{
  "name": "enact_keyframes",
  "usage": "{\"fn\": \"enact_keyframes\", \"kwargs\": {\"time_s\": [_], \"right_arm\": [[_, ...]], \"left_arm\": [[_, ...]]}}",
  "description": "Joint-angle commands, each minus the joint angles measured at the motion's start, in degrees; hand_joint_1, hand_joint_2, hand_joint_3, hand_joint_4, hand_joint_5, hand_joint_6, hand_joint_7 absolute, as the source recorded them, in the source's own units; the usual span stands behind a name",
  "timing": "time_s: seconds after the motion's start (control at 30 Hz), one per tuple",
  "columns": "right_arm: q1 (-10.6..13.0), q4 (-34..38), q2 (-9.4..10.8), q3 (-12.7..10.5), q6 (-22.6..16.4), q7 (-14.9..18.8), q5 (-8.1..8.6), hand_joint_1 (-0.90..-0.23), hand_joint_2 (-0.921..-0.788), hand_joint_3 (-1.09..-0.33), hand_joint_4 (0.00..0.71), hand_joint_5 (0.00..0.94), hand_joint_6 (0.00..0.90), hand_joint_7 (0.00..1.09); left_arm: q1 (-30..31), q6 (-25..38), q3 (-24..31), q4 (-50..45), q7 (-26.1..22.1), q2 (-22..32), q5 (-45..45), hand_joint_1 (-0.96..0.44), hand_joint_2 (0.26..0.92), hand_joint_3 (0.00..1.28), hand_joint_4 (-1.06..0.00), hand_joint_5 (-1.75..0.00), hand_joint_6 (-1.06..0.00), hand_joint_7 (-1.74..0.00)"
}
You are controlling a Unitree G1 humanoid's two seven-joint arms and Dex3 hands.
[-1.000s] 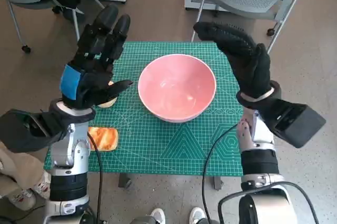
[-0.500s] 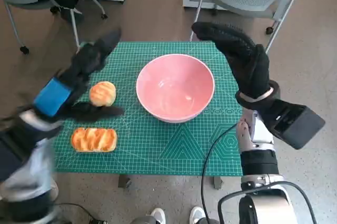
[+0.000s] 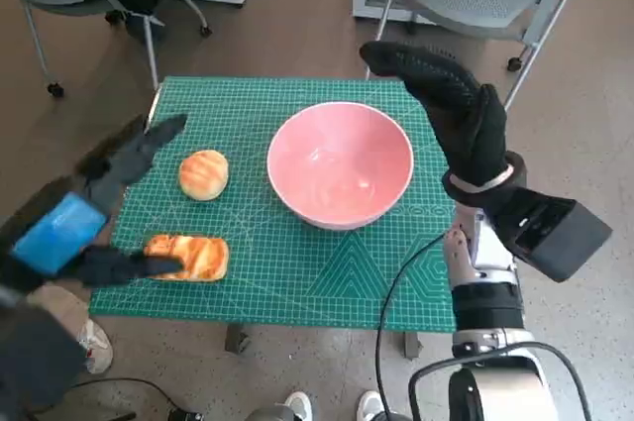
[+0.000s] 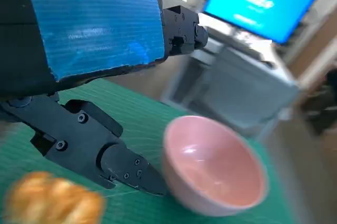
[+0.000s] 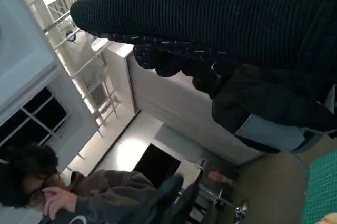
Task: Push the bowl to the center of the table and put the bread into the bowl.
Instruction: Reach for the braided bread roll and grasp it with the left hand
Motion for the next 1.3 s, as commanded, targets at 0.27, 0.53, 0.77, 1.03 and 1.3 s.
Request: {"fn": "enact_keyframes", "kwargs": {"time_s": [0.27,0.53,0.77,1.03,1.3], "right_arm": [[0.0,1.9,1.1,-0.3,0.4,0.6,1.27,-0.713,-0.921,-0.798,0.064,0.007,-0.001,0.28],[-0.2,3.2,1.4,-0.6,0.1,1.4,1.94,-0.712,-0.921,-0.799,0.065,0.006,-0.001,0.28],[-0.1,3.3,1.4,-0.9,0.1,2.0,2.87,-0.712,-0.921,-0.801,0.065,0.005,-0.001,0.28],[-0.1,3.4,1.3,-1.3,0.2,2.3,3.13,-0.709,-0.921,-0.804,0.064,0.004,-0.001,0.28],[-0.1,2.9,1.1,-1.5,0.6,2.1,2.99,-0.7,-0.921,-0.806,0.064,0.003,-0.001,0.28]], "left_arm": [[0.4,9.7,-6.2,-4.5,-0.3,4.3,4.7,-0.24,0.664,0.0,-0.06,-0.01,-0.19,-0.14],[-2.3,13.6,-15.4,-1.5,0.4,5.7,7.9,-0.11,0.647,0.0,-0.09,-0.01,-0.25,-0.06],[-4.2,15.8,-23.3,2.0,0.9,6.9,12.5,-0.07,0.654,0.01,-0.1,-0.01,-0.27,-0.04],[-5.7,17.0,-30.4,5.9,1.3,6.5,18.8,-0.11,0.666,0.01,-0.12,-0.01,-0.28,-0.02],[-6.6,18.1,-33.9,8.6,0.4,5.2,22.4,-0.14,0.671,0.01,-0.12,0.0,-0.28,-0.01]]}}
